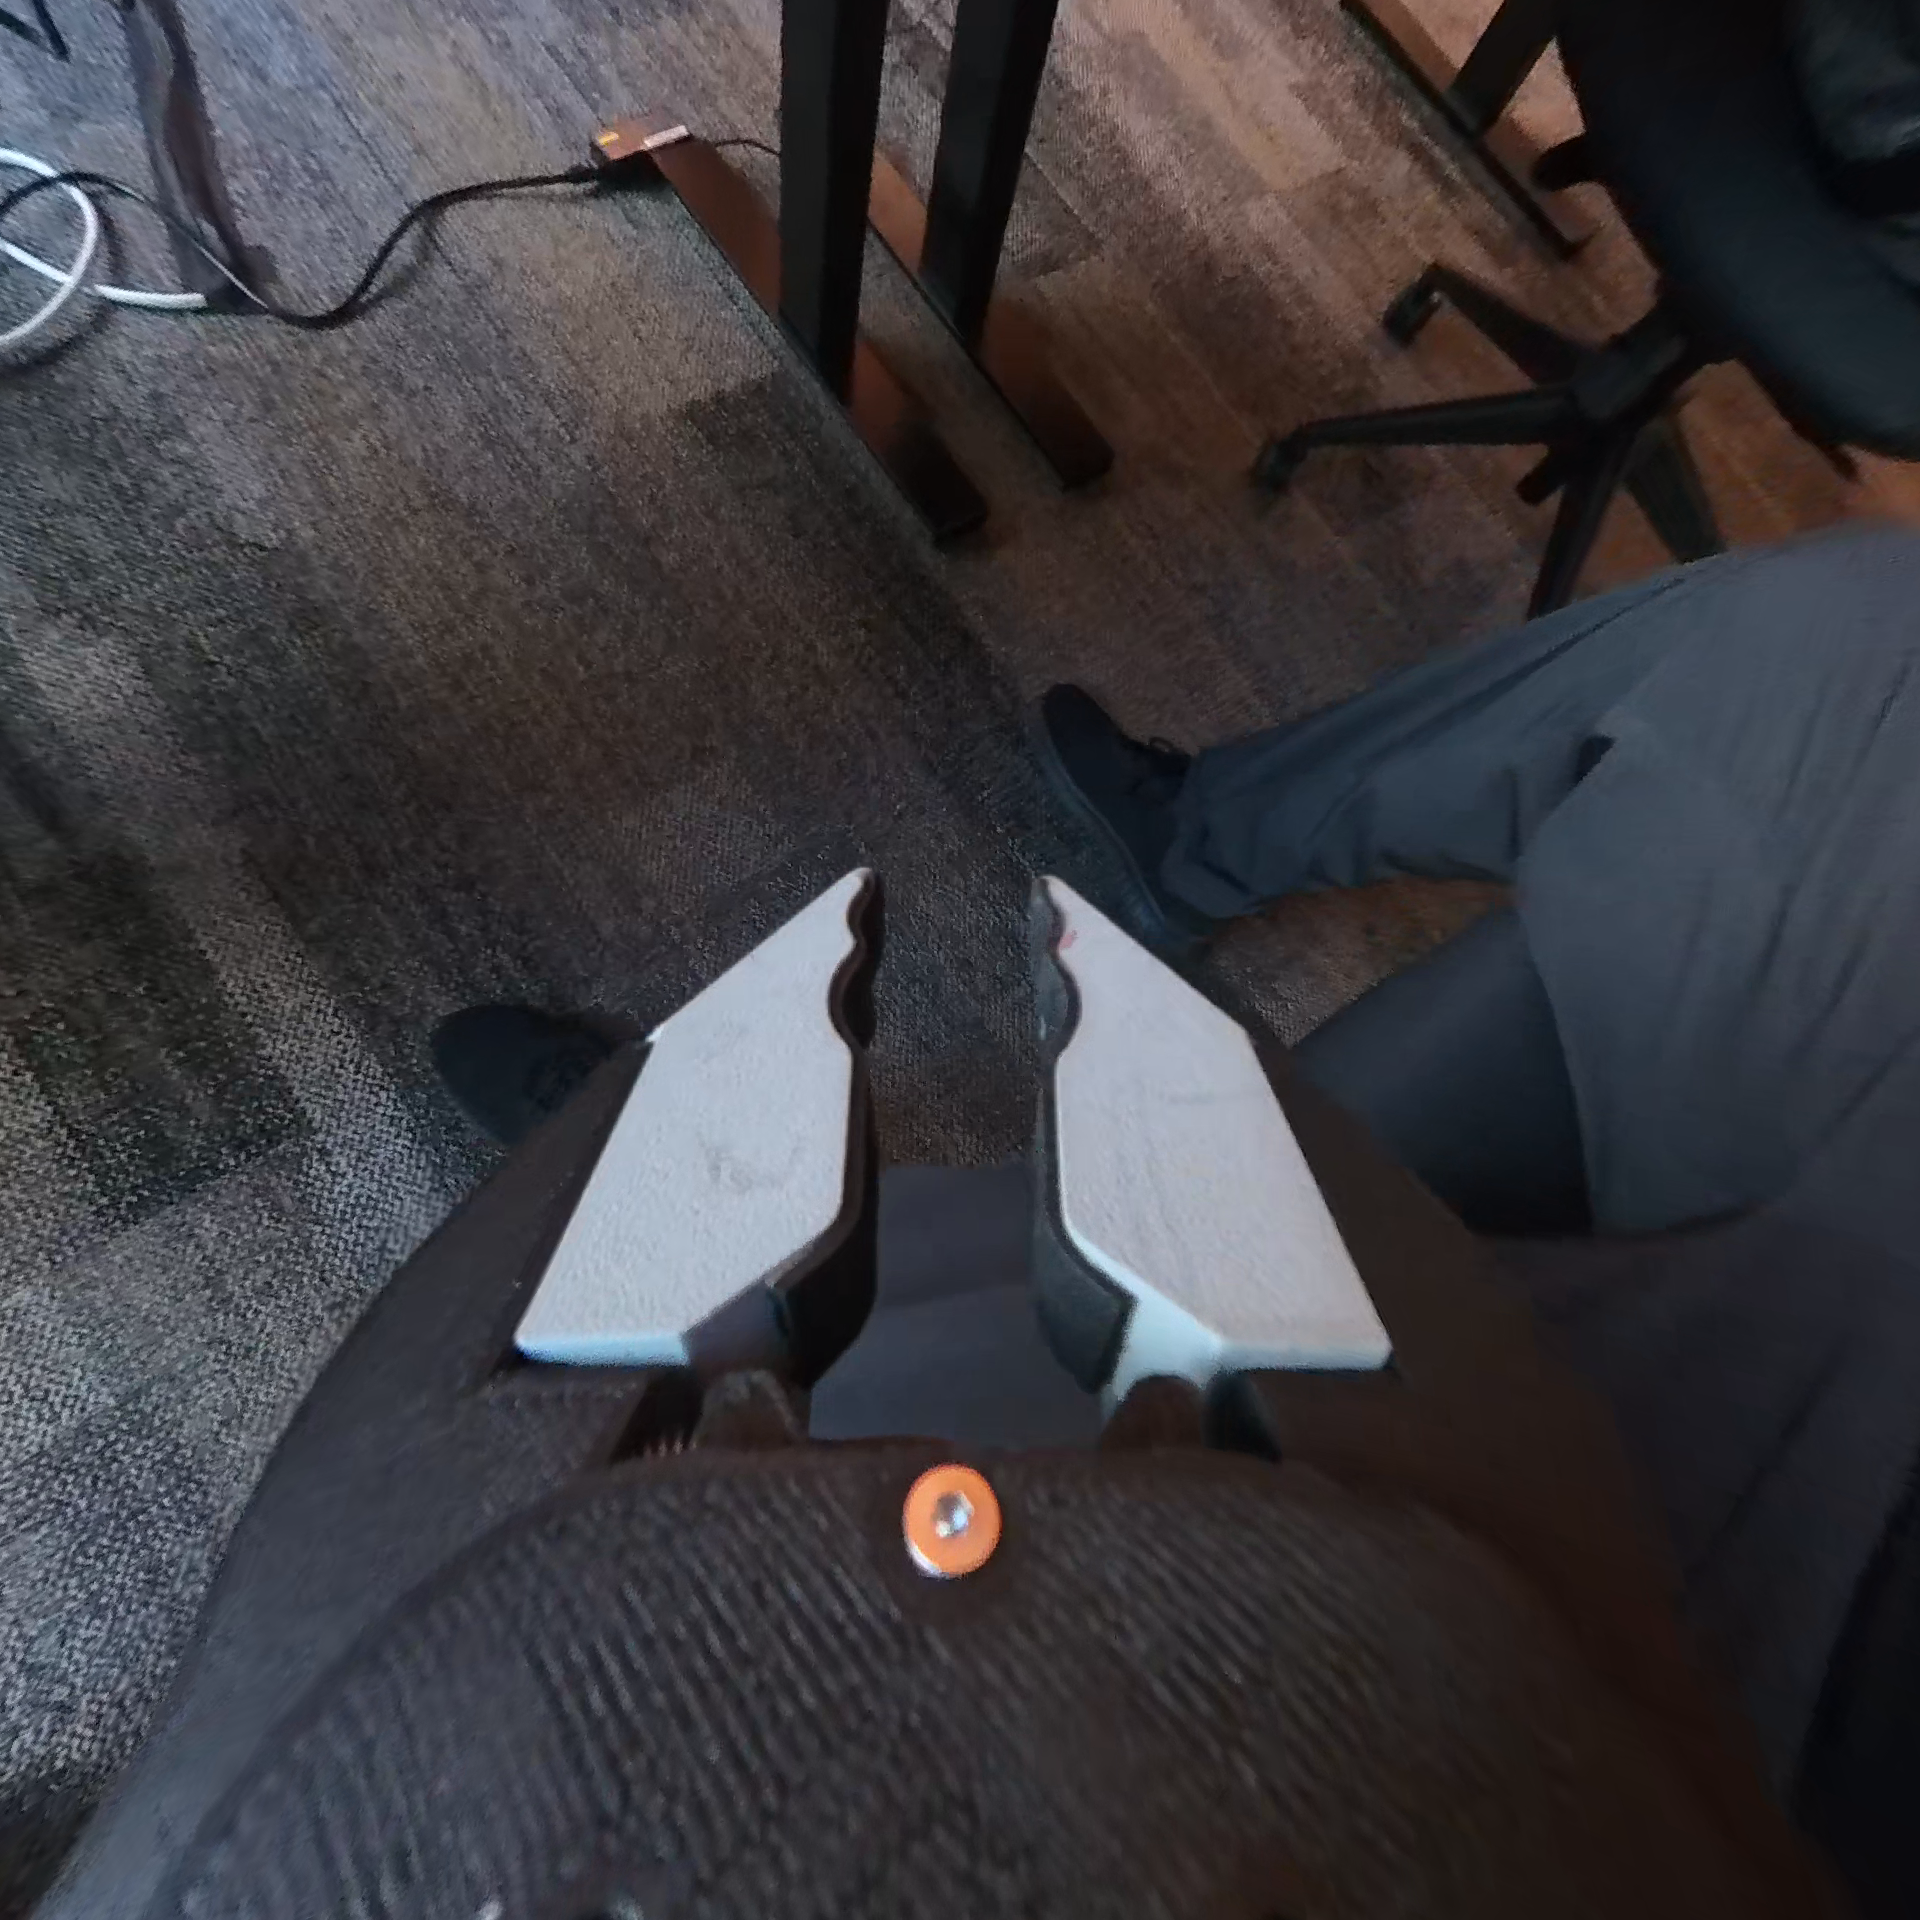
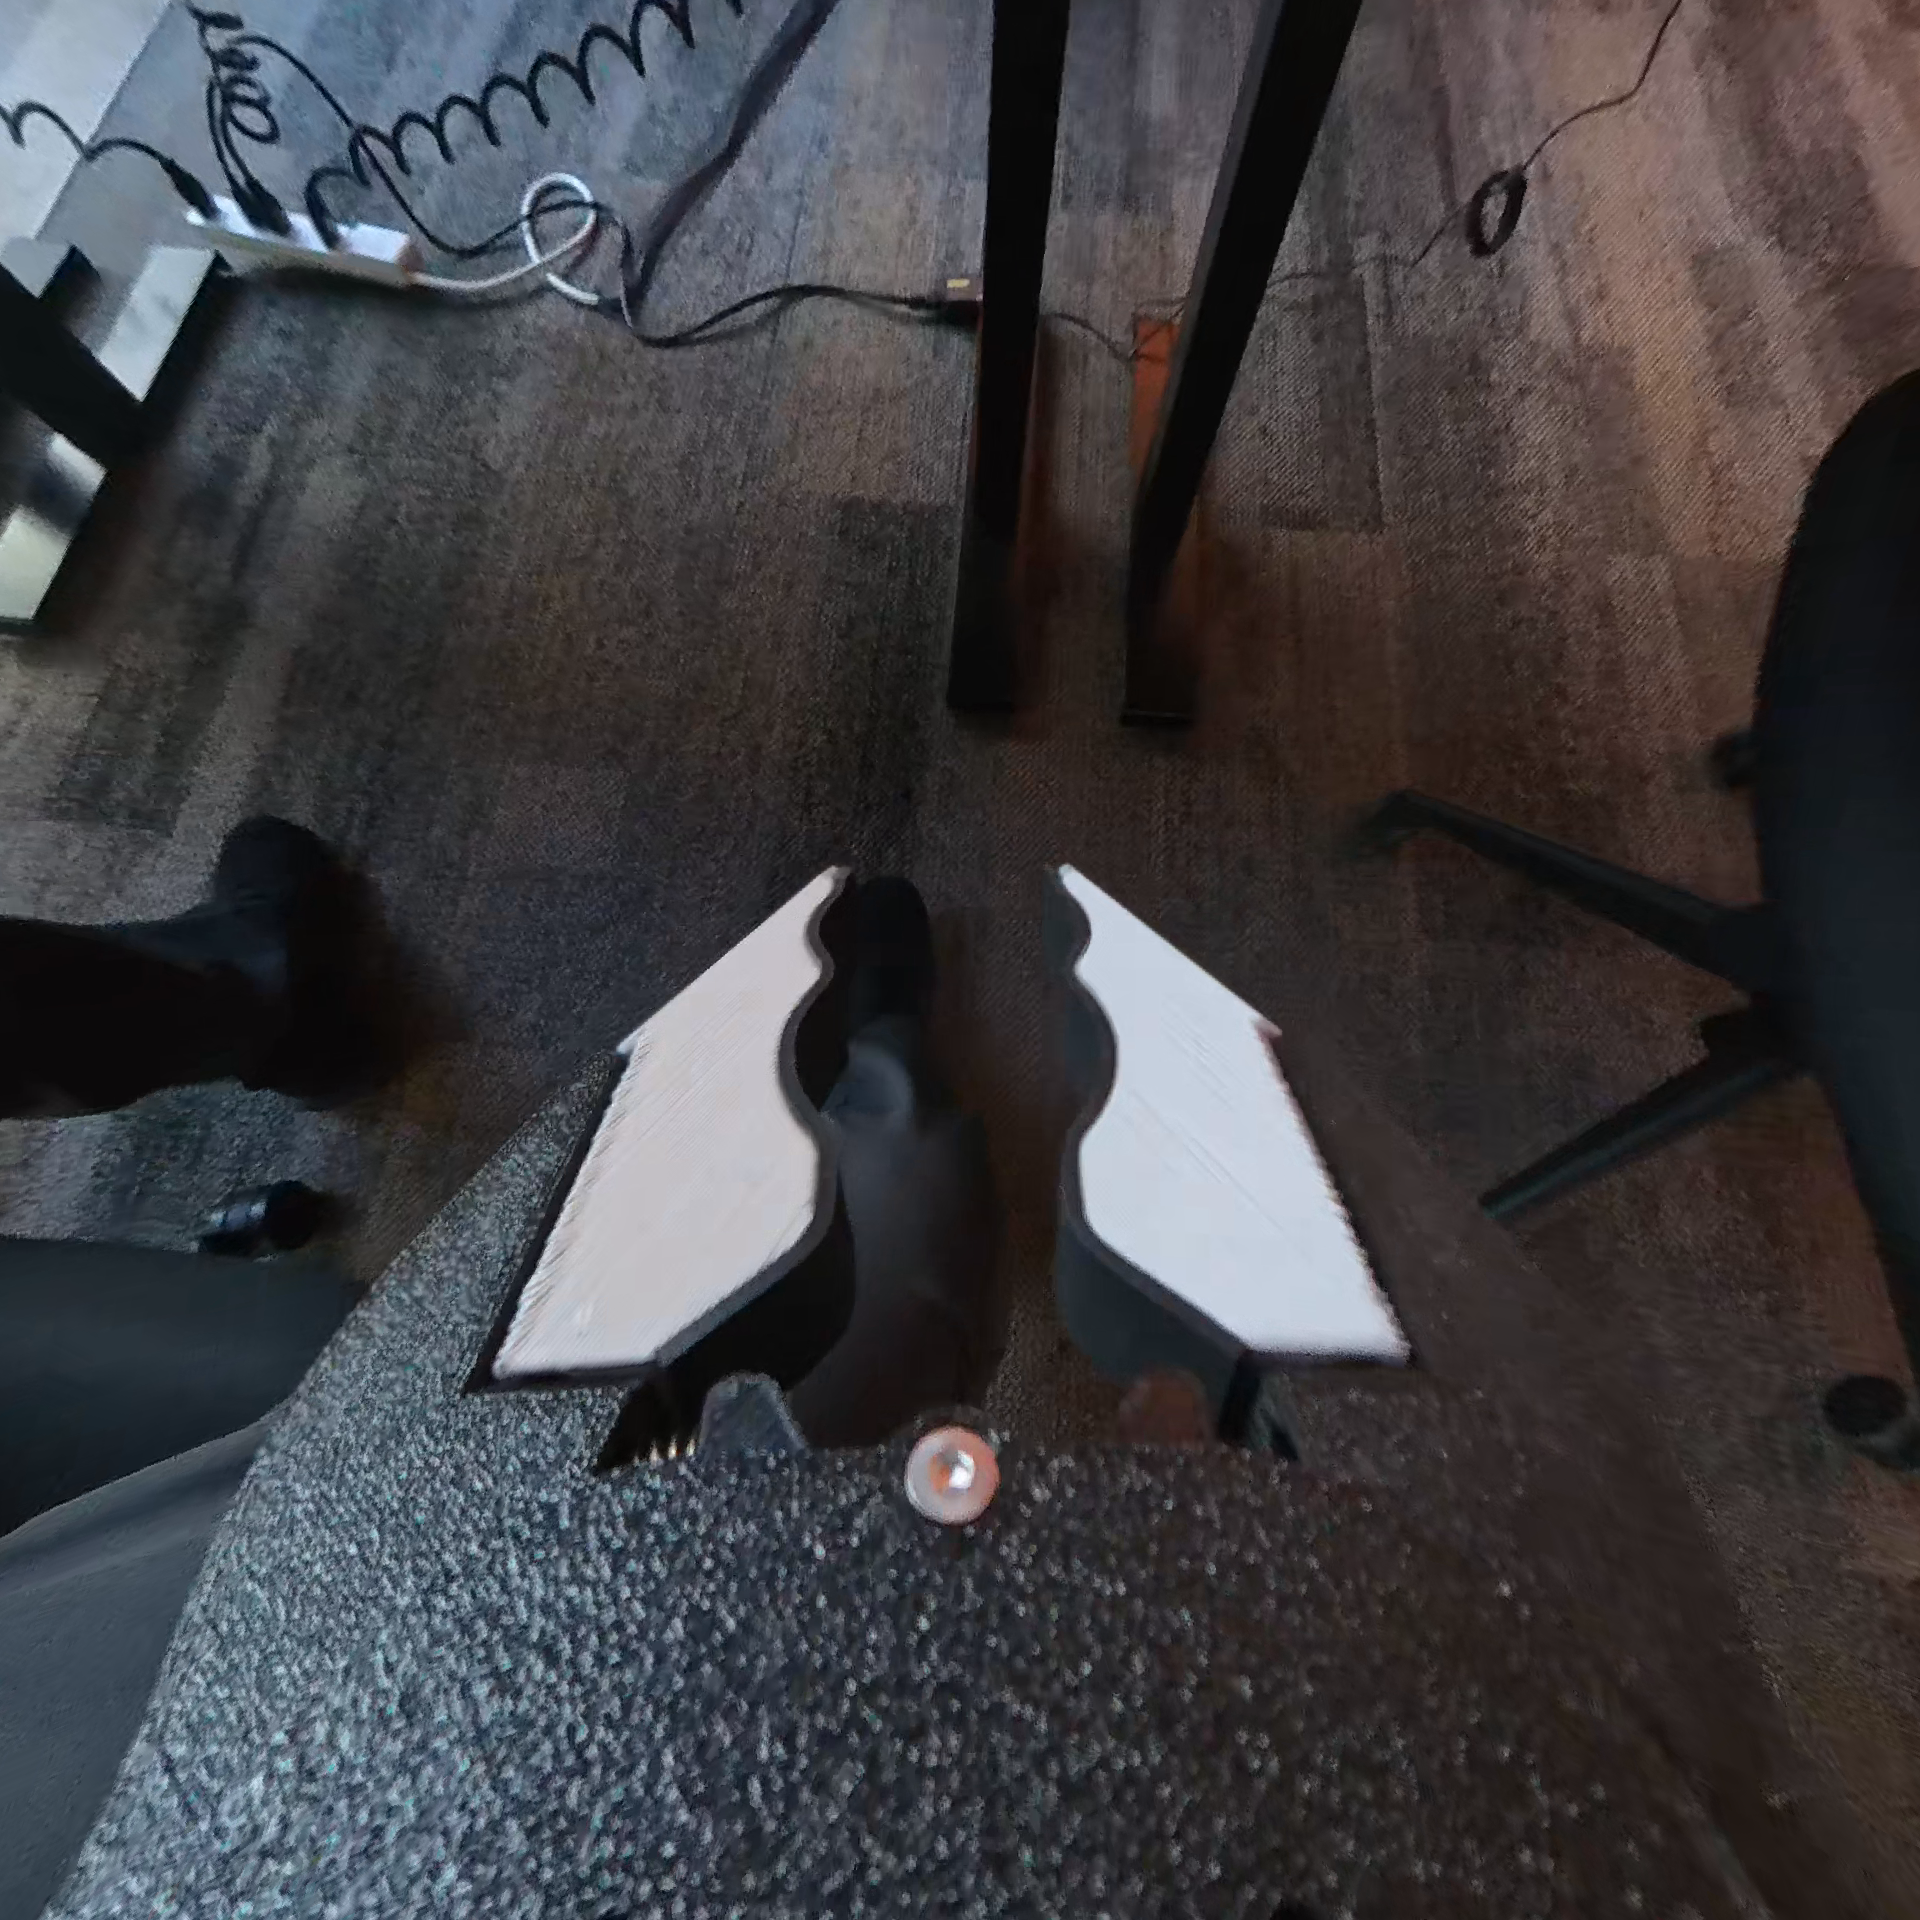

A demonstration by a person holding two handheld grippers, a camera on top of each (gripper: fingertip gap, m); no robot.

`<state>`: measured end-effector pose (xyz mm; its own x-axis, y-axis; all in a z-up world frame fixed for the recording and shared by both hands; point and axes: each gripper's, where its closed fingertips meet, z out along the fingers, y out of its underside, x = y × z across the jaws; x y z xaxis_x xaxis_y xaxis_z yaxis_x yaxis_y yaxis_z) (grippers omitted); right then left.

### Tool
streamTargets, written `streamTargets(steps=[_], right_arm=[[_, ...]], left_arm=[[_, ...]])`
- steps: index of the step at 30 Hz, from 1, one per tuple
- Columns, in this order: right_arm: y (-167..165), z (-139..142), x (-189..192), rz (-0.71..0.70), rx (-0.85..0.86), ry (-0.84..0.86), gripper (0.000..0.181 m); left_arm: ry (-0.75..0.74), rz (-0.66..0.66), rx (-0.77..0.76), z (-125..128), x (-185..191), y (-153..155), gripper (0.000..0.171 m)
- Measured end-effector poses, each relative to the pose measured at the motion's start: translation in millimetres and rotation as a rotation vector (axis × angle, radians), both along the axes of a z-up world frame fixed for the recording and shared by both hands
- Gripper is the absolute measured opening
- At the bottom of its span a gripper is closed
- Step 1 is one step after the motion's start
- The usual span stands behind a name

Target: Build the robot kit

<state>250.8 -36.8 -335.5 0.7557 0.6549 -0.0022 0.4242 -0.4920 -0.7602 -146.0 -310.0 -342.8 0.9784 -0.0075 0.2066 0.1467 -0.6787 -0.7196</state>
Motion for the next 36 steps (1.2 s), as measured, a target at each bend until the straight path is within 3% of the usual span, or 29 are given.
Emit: streamTargets(steps=[6,10,12,14,18,22,25,28,32,36], right_arm=[[11,-42,-39,0.124,-0.127,-0.051,0.038],[56,-87,-120,0.264,-0.196,-0.1,0.04],[82,-139,-171,0.313,-0.357,-0.11,0.04],[109,-213,-207,0.29,-0.502,-0.168,0.038],[160,-371,-220,0.097,-0.636,-0.317,0.024],[180,-463,-225,-0.12,-0.77,-0.219,0.026],[190,-499,-237,-0.19,-0.805,-0.137,0.025],[196,-530,-244,-0.255,-0.825,-0.135,0.023],[206,-557,-259,-0.333,-0.827,-0.095,0.018],[212,-587,-259,-0.348,-0.781,-0.162,0.02]], left_arm=[[0.004,-0.034,-0.022,-9,8,5,0.024],[0.016,-0.02,-0.005,-7,3,10,0.024],[0.024,-0.001,-0.005,-11,-1,14,0.024],[-0.003,0.013,-0.022,-17,0,20,0.025],[-0.028,0.033,-0.011,-23,-1,42,0.027],[0.035,0.017,-0.081,-41,-16,66,0.024],[0.085,-0.009,-0.14,-53,-36,77,0.022],[0.085,0.007,-0.09,-48,-62,90,0.021],[-0.002,-0.001,-0.103,-54,-84,112,0.003],[0.026,-0.055,-0.105,-57,-90,127,0.0]])
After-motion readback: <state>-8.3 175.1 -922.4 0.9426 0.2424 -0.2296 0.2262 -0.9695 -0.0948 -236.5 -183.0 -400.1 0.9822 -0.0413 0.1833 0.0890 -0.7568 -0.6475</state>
